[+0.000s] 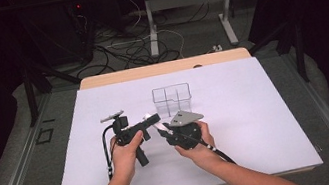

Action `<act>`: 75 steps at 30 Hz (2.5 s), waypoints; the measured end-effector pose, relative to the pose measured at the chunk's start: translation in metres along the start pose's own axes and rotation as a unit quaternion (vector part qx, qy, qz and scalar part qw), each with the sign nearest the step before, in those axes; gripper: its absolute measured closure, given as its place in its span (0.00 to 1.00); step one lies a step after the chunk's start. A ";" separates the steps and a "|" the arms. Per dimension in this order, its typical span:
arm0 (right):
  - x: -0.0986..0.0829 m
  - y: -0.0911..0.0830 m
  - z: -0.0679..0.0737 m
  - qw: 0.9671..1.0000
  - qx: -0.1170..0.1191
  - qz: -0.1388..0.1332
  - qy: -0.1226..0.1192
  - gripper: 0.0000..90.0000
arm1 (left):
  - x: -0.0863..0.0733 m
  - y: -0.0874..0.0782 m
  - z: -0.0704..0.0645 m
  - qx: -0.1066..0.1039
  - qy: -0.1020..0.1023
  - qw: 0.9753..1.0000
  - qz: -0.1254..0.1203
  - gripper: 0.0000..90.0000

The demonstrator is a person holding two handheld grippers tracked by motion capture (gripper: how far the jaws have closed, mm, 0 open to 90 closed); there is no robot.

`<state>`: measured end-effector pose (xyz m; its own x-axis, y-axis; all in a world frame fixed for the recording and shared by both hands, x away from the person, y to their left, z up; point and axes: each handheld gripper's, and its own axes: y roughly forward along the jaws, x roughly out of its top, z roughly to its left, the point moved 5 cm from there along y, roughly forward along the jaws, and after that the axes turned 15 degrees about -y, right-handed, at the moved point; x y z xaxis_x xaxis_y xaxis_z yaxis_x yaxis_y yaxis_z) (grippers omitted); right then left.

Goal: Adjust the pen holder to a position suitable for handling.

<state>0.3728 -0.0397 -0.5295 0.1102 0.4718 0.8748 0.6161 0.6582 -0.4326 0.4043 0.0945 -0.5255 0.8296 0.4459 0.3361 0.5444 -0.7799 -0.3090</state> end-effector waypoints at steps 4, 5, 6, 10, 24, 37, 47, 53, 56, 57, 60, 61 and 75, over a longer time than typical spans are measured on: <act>-0.002 -0.002 -0.002 1.000 -0.001 -0.001 0.003 0.79 | -0.001 0.003 -0.001 0.002 -0.007 1.000 0.004 0.69; -0.002 -0.003 -0.003 1.000 -0.002 -0.003 0.002 0.79 | -0.001 0.005 -0.001 0.002 -0.011 1.000 0.004 0.69; -0.003 -0.004 -0.003 1.000 0.001 0.004 0.005 0.79 | -0.001 0.006 -0.001 0.002 -0.013 1.000 0.005 0.70; -0.005 -0.005 -0.006 1.000 -0.005 -0.002 0.009 0.78 | -0.001 0.009 -0.004 0.003 -0.022 1.000 0.010 0.71; -0.009 -0.032 -0.034 0.999 -0.002 -0.019 0.036 0.62 | 0.007 0.033 -0.029 0.016 0.000 1.000 0.022 0.74; -0.039 -0.066 -0.079 0.996 -0.029 0.001 0.080 0.42 | 0.018 0.061 -0.056 0.041 0.071 0.997 -0.003 0.74; -0.055 -0.078 -0.092 0.994 -0.043 0.023 0.100 0.23 | 0.031 0.076 -0.081 0.058 0.144 0.988 -0.016 0.74; -0.067 -0.077 -0.100 0.993 -0.053 0.025 0.101 0.16 | 0.036 0.087 -0.092 0.069 0.190 0.979 -0.025 0.74; -0.071 -0.077 -0.101 0.993 -0.054 0.029 0.099 0.16 | 0.037 0.092 -0.094 0.077 0.214 0.973 -0.032 0.74; -0.073 -0.077 -0.102 0.993 -0.056 0.032 0.096 0.14 | 0.038 0.094 -0.094 0.079 0.219 0.972 -0.035 0.74; -0.077 -0.075 -0.105 0.993 -0.064 0.037 0.091 0.07 | 0.039 0.099 -0.095 0.082 0.236 0.967 -0.041 0.74; -0.078 -0.075 -0.105 0.993 -0.066 0.037 0.094 0.06 | 0.039 0.100 -0.094 0.084 0.242 0.966 -0.042 0.74; -0.085 -0.074 -0.110 0.990 -0.079 0.041 0.106 0.00 | 0.045 0.117 -0.084 0.110 0.284 0.949 -0.084 0.74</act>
<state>0.4035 -0.1928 -0.5477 0.3161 0.3750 0.8715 0.7107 0.5149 -0.4794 0.4948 -0.0138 -0.4714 0.5618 0.1981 0.8032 0.7272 -0.5811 -0.3654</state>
